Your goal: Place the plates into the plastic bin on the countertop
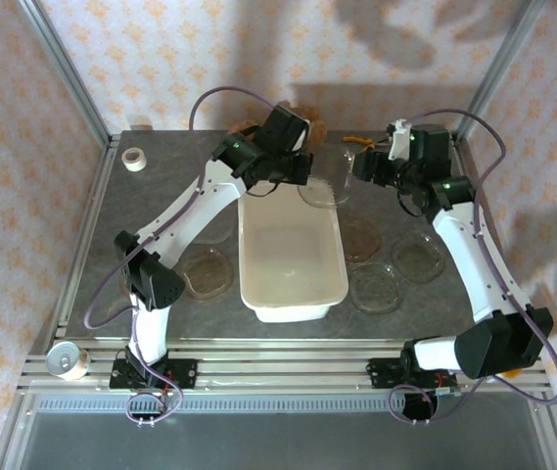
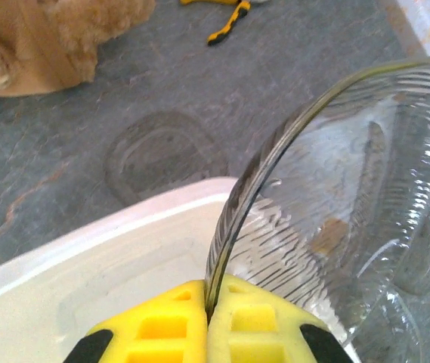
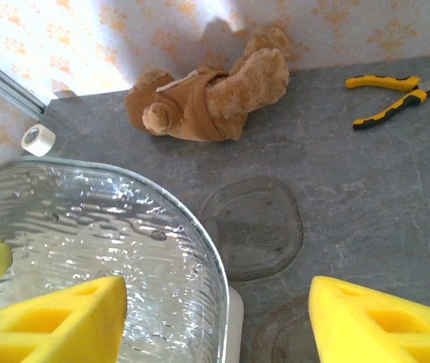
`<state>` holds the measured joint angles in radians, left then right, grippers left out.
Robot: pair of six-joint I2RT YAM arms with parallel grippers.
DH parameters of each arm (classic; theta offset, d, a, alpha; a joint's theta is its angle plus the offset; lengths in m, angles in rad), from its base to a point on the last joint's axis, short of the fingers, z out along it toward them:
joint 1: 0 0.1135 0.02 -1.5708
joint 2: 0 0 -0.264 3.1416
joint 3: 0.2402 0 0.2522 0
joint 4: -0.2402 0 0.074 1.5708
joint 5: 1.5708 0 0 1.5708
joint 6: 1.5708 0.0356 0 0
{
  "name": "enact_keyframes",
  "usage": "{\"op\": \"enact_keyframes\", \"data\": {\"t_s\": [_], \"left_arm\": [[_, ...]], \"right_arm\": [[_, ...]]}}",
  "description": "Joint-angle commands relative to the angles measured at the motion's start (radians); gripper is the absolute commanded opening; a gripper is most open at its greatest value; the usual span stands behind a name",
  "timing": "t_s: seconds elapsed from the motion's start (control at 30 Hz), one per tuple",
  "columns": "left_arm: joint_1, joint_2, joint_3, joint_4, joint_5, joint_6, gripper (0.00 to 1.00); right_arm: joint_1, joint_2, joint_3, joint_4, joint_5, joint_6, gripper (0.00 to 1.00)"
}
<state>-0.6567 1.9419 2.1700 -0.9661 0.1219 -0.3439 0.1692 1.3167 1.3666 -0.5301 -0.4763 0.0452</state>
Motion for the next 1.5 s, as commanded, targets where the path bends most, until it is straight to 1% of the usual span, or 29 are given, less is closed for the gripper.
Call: {"op": "enact_keyframes", "data": {"t_s": [0.0,0.03,0.13,0.27,0.43,0.5,0.67,0.77,0.9,1.0,1.1,1.2,1.47], "left_arm": [[0.021,-0.115,-0.062,-0.014,-0.013,-0.02,0.0],[0.032,-0.139,-0.095,-0.014,-0.001,-0.033,0.0],[0.067,-0.209,-0.201,-0.007,0.054,-0.077,0.0],[0.092,-0.281,-0.317,-0.003,0.101,-0.122,0.0],[0.092,-0.307,-0.426,0.028,0.141,-0.195,0.0],[0.092,-0.303,-0.452,0.042,0.157,-0.237,0.0],[0.082,-0.3,-0.498,0.056,0.15,-0.291,0.0],[0.075,-0.29,-0.52,0.073,0.167,-0.317,0.0],[0.049,-0.25,-0.516,0.061,0.174,-0.324,0.0],[0.036,-0.238,-0.524,0.055,0.149,-0.332,0.0],[0.031,-0.233,-0.548,0.059,0.115,-0.348,0.0],[0.029,-0.222,-0.577,0.086,0.121,-0.361,0.0],[0.026,-0.166,-0.602,0.108,0.111,-0.344,0.0]], "right_arm": [[-0.006,-0.08,-0.021,0.048,0.039,0.002,0.67],[-0.008,-0.09,-0.03,0.044,0.047,-0.001,0.69],[-0.016,-0.108,-0.062,0.029,0.053,-0.003,0.69],[-0.019,-0.127,-0.113,0.025,0.056,0.004,0.69],[-0.019,-0.128,-0.155,0.014,0.067,0.001,0.69],[-0.019,-0.158,-0.167,0.007,0.068,0.003,0.69],[-0.02,-0.184,-0.199,-0.012,0.08,0.007,0.69],[-0.021,-0.203,-0.223,-0.011,0.09,0.009,0.69],[-0.02,-0.21,-0.237,-0.017,0.094,0.009,0.69],[-0.022,-0.213,-0.244,-0.019,0.093,0.013,0.69],[-0.021,-0.219,-0.256,-0.018,0.093,0.018,0.69],[-0.02,-0.223,-0.263,-0.018,0.089,0.021,0.69],[-0.02,-0.218,-0.282,0.017,0.073,0.061,0.69]]}}
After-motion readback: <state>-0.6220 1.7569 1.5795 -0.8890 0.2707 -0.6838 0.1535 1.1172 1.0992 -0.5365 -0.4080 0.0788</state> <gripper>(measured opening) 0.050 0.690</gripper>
